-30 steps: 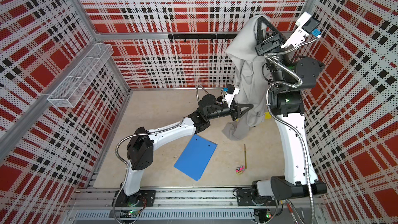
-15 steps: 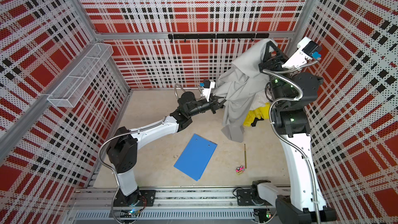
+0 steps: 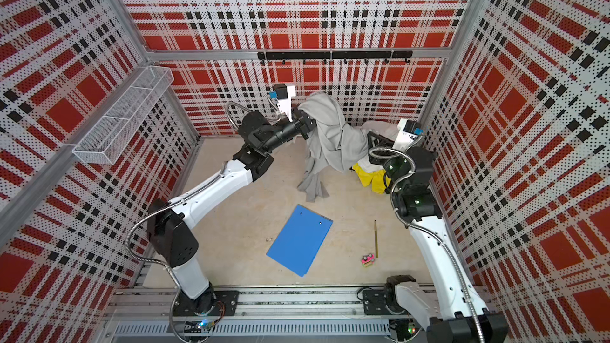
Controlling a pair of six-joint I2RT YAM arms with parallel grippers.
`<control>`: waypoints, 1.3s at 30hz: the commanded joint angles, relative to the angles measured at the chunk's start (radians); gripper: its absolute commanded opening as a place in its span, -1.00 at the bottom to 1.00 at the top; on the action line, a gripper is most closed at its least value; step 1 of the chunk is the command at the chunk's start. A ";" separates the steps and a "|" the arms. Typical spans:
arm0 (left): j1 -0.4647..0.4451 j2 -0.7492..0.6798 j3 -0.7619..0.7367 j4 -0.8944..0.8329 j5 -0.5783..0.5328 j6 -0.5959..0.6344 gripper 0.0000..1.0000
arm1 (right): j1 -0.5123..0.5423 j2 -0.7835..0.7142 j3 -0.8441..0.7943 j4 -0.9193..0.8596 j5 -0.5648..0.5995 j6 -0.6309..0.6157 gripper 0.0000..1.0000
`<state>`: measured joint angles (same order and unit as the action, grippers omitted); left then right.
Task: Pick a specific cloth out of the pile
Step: 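Release the grey cloth from the right gripper while the left gripper lifts it away, then lower the grey cloth with the left gripper onto the table away from the pile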
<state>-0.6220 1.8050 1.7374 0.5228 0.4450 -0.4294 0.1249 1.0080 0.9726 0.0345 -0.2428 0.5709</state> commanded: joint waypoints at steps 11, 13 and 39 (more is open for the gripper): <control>0.114 0.016 0.234 0.002 -0.002 -0.026 -1.00 | 0.162 -0.115 -0.220 -0.048 0.005 -0.170 0.79; 0.142 0.013 0.269 -0.003 -0.001 -0.035 -1.00 | 0.176 -0.141 -0.259 -0.056 0.013 -0.174 0.93; 0.484 -0.190 0.054 -0.225 0.013 0.084 -1.00 | 0.346 -0.235 -0.370 -0.035 0.039 -0.160 1.00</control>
<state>-0.1341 1.6703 1.8034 0.2996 0.4667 -0.4088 0.4194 0.7517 0.6018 -0.0795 -0.2596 0.4122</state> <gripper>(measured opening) 0.099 0.999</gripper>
